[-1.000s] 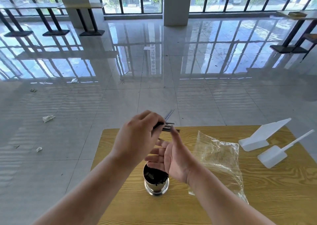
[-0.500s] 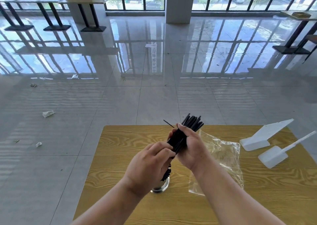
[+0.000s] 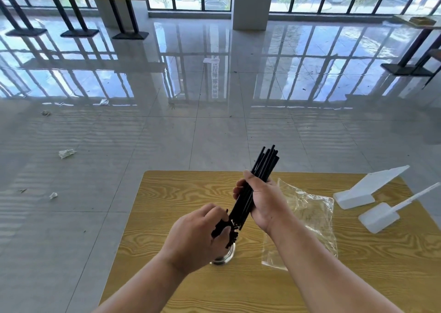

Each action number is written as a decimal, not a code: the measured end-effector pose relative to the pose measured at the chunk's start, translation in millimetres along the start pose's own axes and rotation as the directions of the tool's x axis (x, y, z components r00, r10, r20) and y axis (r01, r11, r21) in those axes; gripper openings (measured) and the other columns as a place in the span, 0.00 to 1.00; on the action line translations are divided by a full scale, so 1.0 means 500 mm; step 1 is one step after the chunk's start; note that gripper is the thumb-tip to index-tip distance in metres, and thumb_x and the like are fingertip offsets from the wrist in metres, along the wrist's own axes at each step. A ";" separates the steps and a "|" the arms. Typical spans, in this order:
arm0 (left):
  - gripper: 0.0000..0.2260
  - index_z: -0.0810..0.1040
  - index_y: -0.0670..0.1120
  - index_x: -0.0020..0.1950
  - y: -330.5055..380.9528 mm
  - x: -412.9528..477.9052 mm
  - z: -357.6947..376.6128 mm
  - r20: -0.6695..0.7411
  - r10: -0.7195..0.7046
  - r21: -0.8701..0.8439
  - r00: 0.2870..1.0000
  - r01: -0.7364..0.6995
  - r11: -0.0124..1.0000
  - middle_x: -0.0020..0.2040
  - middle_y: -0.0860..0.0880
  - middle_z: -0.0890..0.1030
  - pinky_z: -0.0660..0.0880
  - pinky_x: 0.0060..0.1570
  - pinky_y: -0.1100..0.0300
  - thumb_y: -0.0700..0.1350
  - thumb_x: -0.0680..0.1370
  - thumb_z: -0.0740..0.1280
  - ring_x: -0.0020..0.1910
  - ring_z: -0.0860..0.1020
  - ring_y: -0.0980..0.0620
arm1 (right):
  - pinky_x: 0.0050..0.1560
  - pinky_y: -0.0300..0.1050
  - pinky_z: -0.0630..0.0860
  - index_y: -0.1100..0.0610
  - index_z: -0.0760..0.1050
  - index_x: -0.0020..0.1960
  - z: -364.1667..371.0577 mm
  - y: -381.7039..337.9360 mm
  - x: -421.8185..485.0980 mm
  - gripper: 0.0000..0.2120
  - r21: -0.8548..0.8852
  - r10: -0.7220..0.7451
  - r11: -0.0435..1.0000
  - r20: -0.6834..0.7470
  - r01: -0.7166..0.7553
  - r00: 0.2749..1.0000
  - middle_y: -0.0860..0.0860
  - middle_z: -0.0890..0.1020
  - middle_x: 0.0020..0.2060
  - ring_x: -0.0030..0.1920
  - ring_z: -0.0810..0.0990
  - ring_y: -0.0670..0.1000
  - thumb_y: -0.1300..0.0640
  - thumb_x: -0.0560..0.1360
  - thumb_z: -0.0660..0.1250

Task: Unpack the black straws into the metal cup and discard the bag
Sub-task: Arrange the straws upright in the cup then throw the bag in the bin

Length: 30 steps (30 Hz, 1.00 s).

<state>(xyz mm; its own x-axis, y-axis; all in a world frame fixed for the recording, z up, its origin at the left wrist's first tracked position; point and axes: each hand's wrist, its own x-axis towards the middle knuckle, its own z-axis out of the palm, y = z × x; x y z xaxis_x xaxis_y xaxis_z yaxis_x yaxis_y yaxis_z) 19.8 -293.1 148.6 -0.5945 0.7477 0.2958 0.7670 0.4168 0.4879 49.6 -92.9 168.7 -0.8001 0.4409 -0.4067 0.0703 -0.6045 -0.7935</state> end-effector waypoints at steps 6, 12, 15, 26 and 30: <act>0.04 0.76 0.61 0.48 -0.059 -0.009 0.019 0.138 -0.414 -0.001 0.900 0.418 0.908 0.43 0.64 0.82 0.72 0.31 0.68 0.59 0.79 0.69 0.35 0.79 0.64 | 0.41 0.44 0.80 0.60 0.78 0.51 0.025 0.024 -0.011 0.04 -0.321 -0.199 0.919 0.117 0.227 0.973 0.52 0.81 0.34 0.36 0.80 0.51 0.60 0.83 0.70; 0.05 0.75 0.62 0.51 -0.095 -0.032 0.039 0.256 -0.553 -0.025 0.793 0.577 0.816 0.47 0.63 0.82 0.75 0.33 0.66 0.58 0.78 0.69 0.36 0.80 0.63 | 0.50 0.48 0.82 0.59 0.78 0.51 0.055 0.069 -0.007 0.05 -0.405 -0.257 0.858 0.193 0.316 0.947 0.50 0.82 0.37 0.40 0.83 0.52 0.58 0.83 0.71; 0.08 0.74 0.64 0.53 -0.100 -0.040 0.047 0.284 -0.592 -0.020 0.754 0.622 0.783 0.50 0.64 0.80 0.75 0.37 0.65 0.60 0.77 0.69 0.43 0.80 0.64 | 0.50 0.46 0.81 0.59 0.79 0.50 0.055 0.101 -0.002 0.06 -0.431 -0.268 0.842 0.186 0.324 0.945 0.55 0.83 0.38 0.41 0.83 0.52 0.57 0.81 0.73; 0.21 0.73 0.62 0.64 -0.100 -0.039 0.070 0.385 -0.580 -0.023 0.718 0.636 0.772 0.59 0.62 0.76 0.76 0.42 0.66 0.59 0.74 0.75 0.47 0.79 0.63 | 0.41 0.38 0.76 0.64 0.81 0.46 -0.008 0.117 -0.009 0.11 -0.536 -0.152 0.817 0.157 0.213 0.976 0.61 0.83 0.39 0.39 0.77 0.48 0.55 0.78 0.73; 0.34 0.68 0.62 0.72 -0.088 -0.028 0.077 0.443 -0.522 -0.037 0.729 0.596 0.802 0.64 0.63 0.73 0.77 0.44 0.66 0.63 0.69 0.77 0.49 0.80 0.60 | 0.32 0.34 0.74 0.61 0.81 0.43 -0.043 0.109 0.002 0.09 -0.625 -0.184 0.756 0.082 0.194 0.980 0.46 0.81 0.31 0.31 0.75 0.43 0.57 0.80 0.70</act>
<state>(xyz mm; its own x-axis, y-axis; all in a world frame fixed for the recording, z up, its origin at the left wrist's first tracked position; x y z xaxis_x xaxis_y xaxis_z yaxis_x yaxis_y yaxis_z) 3.8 -301.9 91.5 -0.7269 0.5566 -0.4023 0.2519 0.7610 0.5979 65.4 -111.2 115.4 -0.8456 0.4885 -0.2152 0.2699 0.0434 -0.9619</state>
